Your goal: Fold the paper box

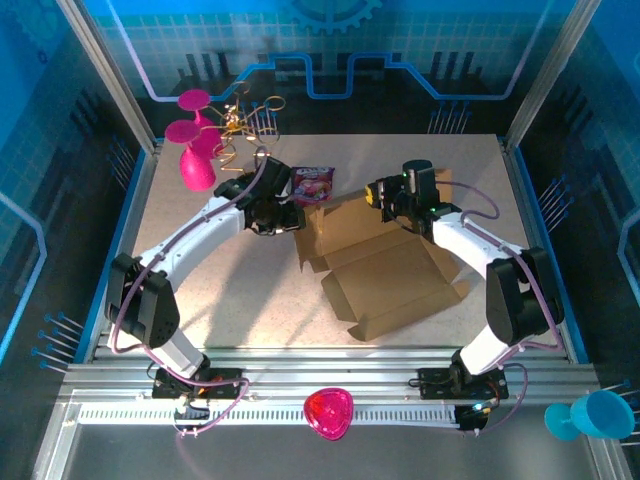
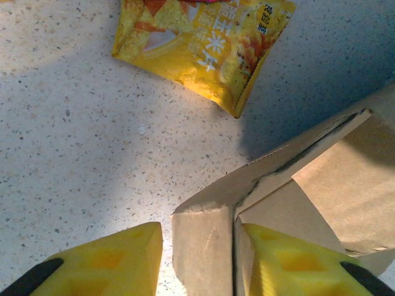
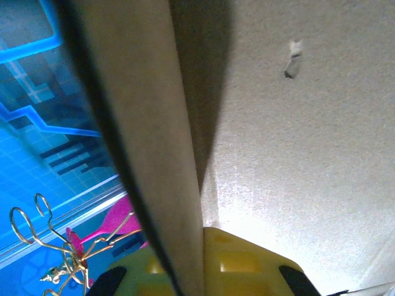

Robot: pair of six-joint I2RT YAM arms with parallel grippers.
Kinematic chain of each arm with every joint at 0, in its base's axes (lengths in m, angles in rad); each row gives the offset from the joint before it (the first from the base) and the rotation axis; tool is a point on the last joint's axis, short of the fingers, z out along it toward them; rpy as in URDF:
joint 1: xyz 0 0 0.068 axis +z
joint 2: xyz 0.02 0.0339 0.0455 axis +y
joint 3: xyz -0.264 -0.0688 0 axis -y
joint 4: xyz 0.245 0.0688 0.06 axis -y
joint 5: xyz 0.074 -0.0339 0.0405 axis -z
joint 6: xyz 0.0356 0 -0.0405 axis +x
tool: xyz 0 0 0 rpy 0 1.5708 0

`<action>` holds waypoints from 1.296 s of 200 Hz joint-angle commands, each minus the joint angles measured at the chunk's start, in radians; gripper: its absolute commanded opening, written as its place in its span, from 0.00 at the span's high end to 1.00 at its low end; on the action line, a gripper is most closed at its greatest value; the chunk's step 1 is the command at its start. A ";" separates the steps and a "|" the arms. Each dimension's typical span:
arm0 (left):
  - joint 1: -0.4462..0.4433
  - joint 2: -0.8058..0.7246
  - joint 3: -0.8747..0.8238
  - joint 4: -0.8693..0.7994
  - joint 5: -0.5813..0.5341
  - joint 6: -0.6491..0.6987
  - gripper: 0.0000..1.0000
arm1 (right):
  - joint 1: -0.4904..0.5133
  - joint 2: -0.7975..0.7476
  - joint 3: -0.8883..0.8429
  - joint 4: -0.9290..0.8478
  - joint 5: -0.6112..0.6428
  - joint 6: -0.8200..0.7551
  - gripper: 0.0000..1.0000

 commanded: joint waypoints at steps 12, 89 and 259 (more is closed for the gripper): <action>-0.041 0.019 0.054 -0.069 -0.060 -0.074 0.73 | -0.009 -0.052 -0.039 0.057 -0.003 0.024 1.00; -0.177 0.122 0.177 -0.069 -0.143 -0.359 1.00 | -0.062 -0.204 -0.242 0.215 0.064 0.013 1.00; -0.009 0.249 0.366 0.093 0.096 -0.106 0.78 | -0.325 -0.133 -0.411 0.675 -0.105 -0.063 1.00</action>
